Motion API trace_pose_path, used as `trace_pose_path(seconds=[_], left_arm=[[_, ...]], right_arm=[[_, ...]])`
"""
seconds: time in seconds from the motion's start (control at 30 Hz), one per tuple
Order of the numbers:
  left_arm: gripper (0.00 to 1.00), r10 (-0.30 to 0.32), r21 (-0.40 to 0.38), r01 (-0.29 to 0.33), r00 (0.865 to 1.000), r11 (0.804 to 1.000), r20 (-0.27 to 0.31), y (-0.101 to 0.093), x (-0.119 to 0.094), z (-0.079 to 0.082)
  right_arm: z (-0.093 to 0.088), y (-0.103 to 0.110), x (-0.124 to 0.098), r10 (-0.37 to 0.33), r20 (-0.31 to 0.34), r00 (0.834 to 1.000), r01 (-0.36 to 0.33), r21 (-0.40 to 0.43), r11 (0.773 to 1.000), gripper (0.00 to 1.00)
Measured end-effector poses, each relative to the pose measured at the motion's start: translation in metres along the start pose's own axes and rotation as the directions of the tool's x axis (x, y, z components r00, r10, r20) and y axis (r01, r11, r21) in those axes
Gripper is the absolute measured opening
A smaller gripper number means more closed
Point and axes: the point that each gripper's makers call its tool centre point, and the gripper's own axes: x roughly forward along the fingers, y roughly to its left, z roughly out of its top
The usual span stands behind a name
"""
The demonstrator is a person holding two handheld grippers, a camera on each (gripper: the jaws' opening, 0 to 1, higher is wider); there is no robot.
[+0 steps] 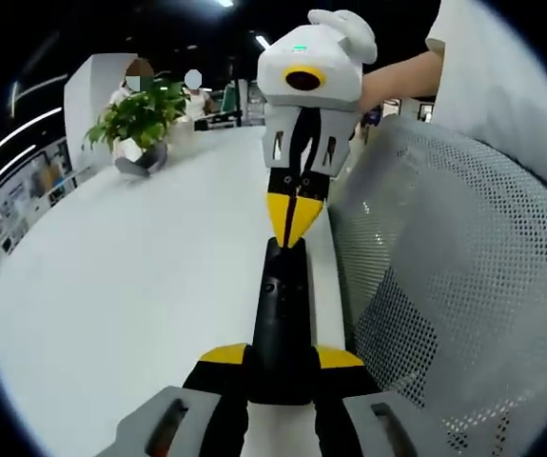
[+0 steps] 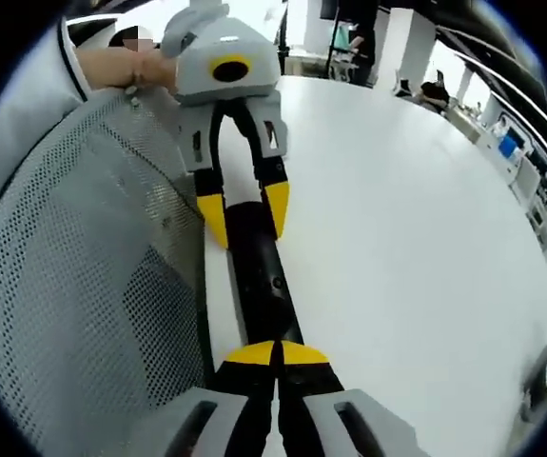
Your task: Press the specified remote control buttons in sequence, fully releasing each button before pressing the next.
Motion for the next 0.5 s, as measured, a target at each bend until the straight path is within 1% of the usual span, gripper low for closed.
trace_pose_path(seconds=[0.07, 0.1, 0.13, 0.17, 0.23, 0.3, 0.33, 0.37, 0.4, 0.5], left_arm=[[0.24, 0.002, -0.004, -0.002, 1.0, 1.0, 0.002, 0.0, 0.0, 0.0], [0.24, 0.002, -0.004, -0.002, 1.0, 1.0, 0.003, 0.0, 0.0, 0.0], [0.24, 0.002, -0.004, -0.002, 1.0, 1.0, 0.003, 0.0, 0.0, 0.0], [0.24, 0.002, -0.004, -0.002, 1.0, 1.0, 0.002, 0.0, 0.0, 0.0], [0.24, 0.002, -0.003, -0.002, 1.0, 1.0, 0.002, 0.0, 0.0, 0.0], [0.24, 0.001, -0.003, -0.001, 1.0, 1.0, 0.002, 0.0, 0.0, 0.0], [0.24, 0.001, -0.003, -0.001, 1.0, 1.0, 0.002, 0.0, 0.0, 0.0], [0.24, 0.001, -0.003, -0.001, 1.0, 1.0, 0.002, 0.0, 0.0, 0.0], [0.24, 0.001, -0.003, -0.001, 1.0, 1.0, 0.002, 0.0, 0.0, 0.0], [0.24, 0.001, -0.004, -0.001, 1.0, 1.0, 0.002, 0.0, 0.0, 0.0]], right_arm=[[0.002, 0.0, -0.001, -0.029, 0.01, 1.0, 0.029, -0.03, 0.999, 0.0], [0.004, 0.003, 0.0, -0.034, 0.002, 0.999, 0.034, -0.071, 0.997, 0.0], [0.007, 0.006, 0.0, -0.03, 0.006, 1.0, 0.031, -0.088, 0.996, 0.0], [0.011, 0.008, 0.001, -0.029, 0.017, 0.999, 0.031, -0.087, 0.996, 0.0], [0.012, 0.007, 0.004, -0.023, 0.007, 1.0, 0.023, -0.092, 0.996, 0.0], [0.012, 0.004, 0.006, -0.03, -0.002, 1.0, 0.03, -0.108, 0.994, 0.0], [0.008, 0.005, 0.008, -0.016, -0.022, 1.0, 0.013, -0.109, 0.994, 0.0], [0.01, 0.004, 0.007, -0.023, -0.007, 1.0, 0.022, -0.122, 0.992, 0.0], [0.009, 0.005, 0.006, -0.016, -0.018, 1.0, 0.014, -0.122, 0.992, 0.0], [0.009, 0.005, 0.007, -0.017, -0.034, 0.999, 0.011, -0.177, 0.984, 0.0]])
